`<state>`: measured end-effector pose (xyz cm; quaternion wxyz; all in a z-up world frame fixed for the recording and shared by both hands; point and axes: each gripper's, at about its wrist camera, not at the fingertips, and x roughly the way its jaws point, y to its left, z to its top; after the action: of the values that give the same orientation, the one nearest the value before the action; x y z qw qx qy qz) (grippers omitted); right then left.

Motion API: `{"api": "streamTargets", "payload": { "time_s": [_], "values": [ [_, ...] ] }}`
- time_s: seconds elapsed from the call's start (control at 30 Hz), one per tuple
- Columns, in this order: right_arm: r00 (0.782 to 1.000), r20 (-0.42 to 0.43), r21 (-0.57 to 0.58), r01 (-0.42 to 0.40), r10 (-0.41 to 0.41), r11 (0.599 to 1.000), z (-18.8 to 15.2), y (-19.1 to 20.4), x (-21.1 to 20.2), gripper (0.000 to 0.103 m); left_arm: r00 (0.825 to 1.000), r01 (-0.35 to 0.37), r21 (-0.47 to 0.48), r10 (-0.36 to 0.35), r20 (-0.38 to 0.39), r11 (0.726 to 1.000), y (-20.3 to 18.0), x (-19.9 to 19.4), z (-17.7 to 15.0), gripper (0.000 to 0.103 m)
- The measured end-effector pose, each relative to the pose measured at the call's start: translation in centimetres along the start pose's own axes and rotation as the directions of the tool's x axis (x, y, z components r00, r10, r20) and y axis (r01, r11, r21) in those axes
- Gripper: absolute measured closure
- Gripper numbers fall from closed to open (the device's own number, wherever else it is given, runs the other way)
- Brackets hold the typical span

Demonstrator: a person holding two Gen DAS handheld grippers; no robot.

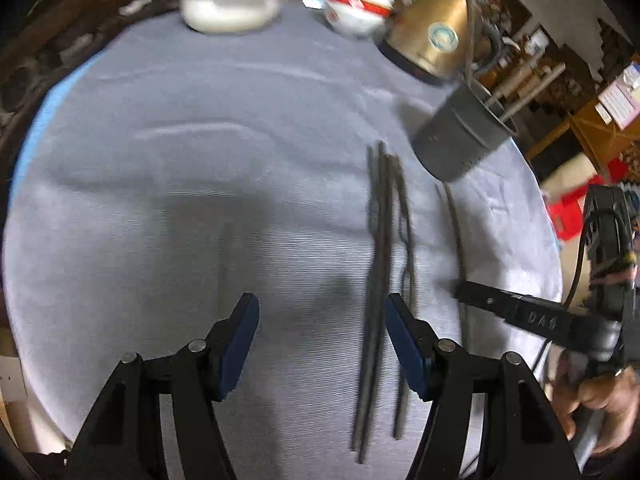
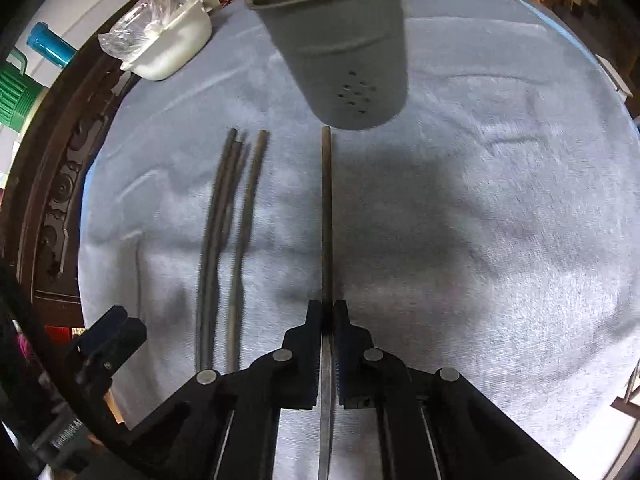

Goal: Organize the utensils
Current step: 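Lower the right tool onto a chopstick and close on it, then lower the left tool onto another chopstick and close on it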

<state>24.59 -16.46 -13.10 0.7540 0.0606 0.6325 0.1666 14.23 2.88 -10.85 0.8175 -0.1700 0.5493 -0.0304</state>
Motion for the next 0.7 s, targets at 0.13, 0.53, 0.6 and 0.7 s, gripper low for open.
{"api": "streamTargets", "payload": {
  "time_s": [0.13, 0.53, 0.6, 0.7],
  "values": [
    [0.999, 0.02, 0.011, -0.04, 0.04, 0.999, -0.4, -0.6, 0.0, 0.097, 0.996, -0.034, 0.027, 0.036, -0.083, 0.999, -1.2, 1.6, 1.6, 0.037],
    [0.991, 0.046, 0.026, -0.127, 0.125, 0.992, -1.0, -2.3, -0.1, 0.096, 0.965, -0.128, 0.054, 0.136, -0.224, 0.99, -3.8, 4.3, 3.4, 0.058],
    [0.99, 0.048, 0.028, -0.134, 0.133, 0.991, -1.5, -3.0, -0.8, 0.096, 0.962, -0.123, 0.045, 0.131, -0.239, 0.991, -3.7, 4.5, 3.6, 0.064],
    [0.989, 0.049, 0.028, -0.142, 0.141, 0.989, -1.6, -3.2, -0.8, 0.096, 0.955, -0.154, 0.051, 0.162, -0.25, 0.987, -3.1, 4.6, 3.9, 0.083]
  ]
}}
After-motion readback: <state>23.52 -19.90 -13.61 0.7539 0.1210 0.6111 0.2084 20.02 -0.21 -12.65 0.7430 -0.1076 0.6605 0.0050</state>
